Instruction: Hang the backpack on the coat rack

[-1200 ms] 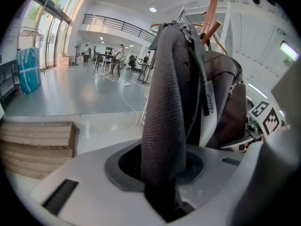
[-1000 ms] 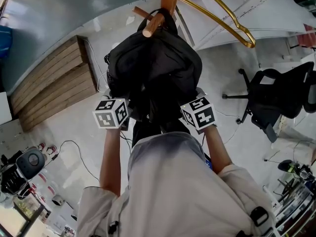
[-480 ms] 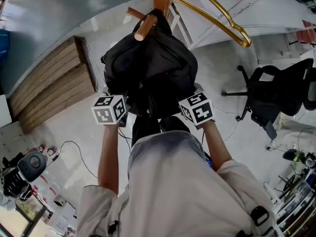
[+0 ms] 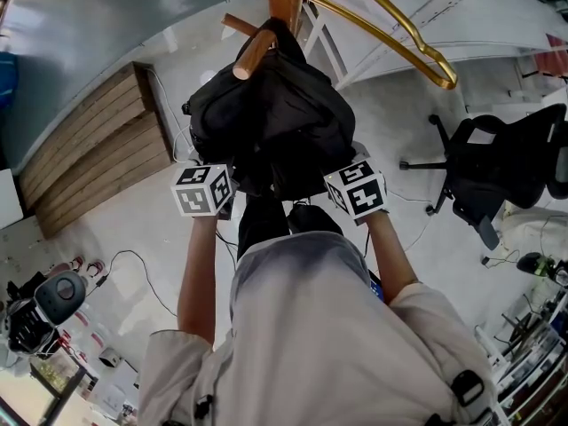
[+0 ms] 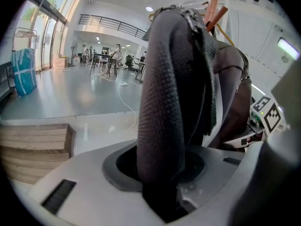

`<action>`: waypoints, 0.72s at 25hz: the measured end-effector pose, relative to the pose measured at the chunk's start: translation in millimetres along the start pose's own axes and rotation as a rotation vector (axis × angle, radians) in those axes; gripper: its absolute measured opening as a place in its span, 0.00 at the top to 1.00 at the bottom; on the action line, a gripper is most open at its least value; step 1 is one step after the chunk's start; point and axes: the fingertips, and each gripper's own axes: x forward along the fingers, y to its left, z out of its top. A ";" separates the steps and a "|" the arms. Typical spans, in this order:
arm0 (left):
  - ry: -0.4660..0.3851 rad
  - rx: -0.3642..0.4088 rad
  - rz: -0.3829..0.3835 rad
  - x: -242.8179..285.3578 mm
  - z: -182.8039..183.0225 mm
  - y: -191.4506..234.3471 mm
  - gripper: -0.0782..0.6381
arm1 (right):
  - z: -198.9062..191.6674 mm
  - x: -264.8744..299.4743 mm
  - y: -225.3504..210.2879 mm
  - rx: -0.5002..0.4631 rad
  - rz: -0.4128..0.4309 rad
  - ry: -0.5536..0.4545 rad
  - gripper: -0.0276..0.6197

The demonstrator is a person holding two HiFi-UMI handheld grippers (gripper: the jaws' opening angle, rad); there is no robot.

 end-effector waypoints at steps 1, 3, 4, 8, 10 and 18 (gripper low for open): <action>0.001 0.004 0.004 1.4 0.2 0.2 0.72 | 0.3 0.8 -1.5 -0.001 -0.002 -0.002 0.70; 0.002 0.013 0.014 4.6 1.6 1.3 0.71 | 1.6 3.1 -4.0 -0.003 -0.005 -0.007 0.70; 0.003 0.018 0.020 6.1 2.6 2.1 0.71 | 2.6 4.5 -5.2 -0.004 -0.006 -0.009 0.69; 0.007 0.031 0.033 10.4 5.7 4.4 0.70 | 5.6 9.2 -9.2 -0.005 -0.013 -0.015 0.68; 0.001 0.028 0.024 11.6 6.3 3.9 0.70 | 5.8 10.7 -10.2 -0.006 -0.014 -0.018 0.68; -0.012 0.024 0.004 16.1 11.5 4.7 0.66 | 10.3 16.7 -18.0 -0.010 -0.028 -0.038 0.64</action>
